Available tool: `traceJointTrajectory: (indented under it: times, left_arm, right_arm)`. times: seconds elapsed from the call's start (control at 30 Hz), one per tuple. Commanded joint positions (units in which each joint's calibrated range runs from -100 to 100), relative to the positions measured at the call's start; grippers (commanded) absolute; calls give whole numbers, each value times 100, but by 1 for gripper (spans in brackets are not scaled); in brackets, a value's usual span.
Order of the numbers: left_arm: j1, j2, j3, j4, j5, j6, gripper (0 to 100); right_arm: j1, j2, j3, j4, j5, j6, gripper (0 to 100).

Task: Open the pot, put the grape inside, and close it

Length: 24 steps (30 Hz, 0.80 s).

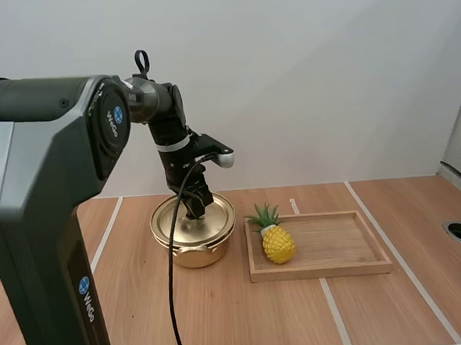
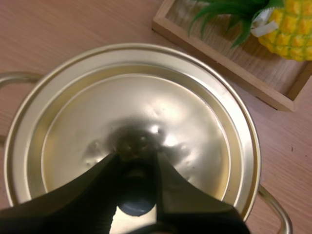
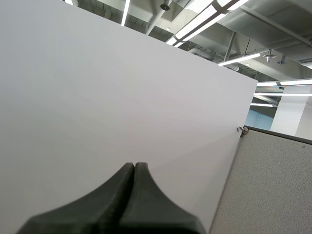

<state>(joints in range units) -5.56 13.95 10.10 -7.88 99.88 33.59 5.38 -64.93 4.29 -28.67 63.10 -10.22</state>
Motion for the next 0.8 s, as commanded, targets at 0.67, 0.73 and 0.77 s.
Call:
traceJointTrajectory:
  times: [0.67, 0.73, 0.77]
  left_arm:
    - [-13, -62, 97, 185, 12, -292, 100]
    - [-13, -62, 85, 255, 12, -292, 100]
    - [-13, -62, 85, 255, 12, -292, 100]
  right_arm:
    - [-23, -72, -24, -44, -13, -22, 0]
    - [-23, -72, -24, -44, -13, -22, 0]
    - [-23, -72, -24, -44, -13, -22, 0]
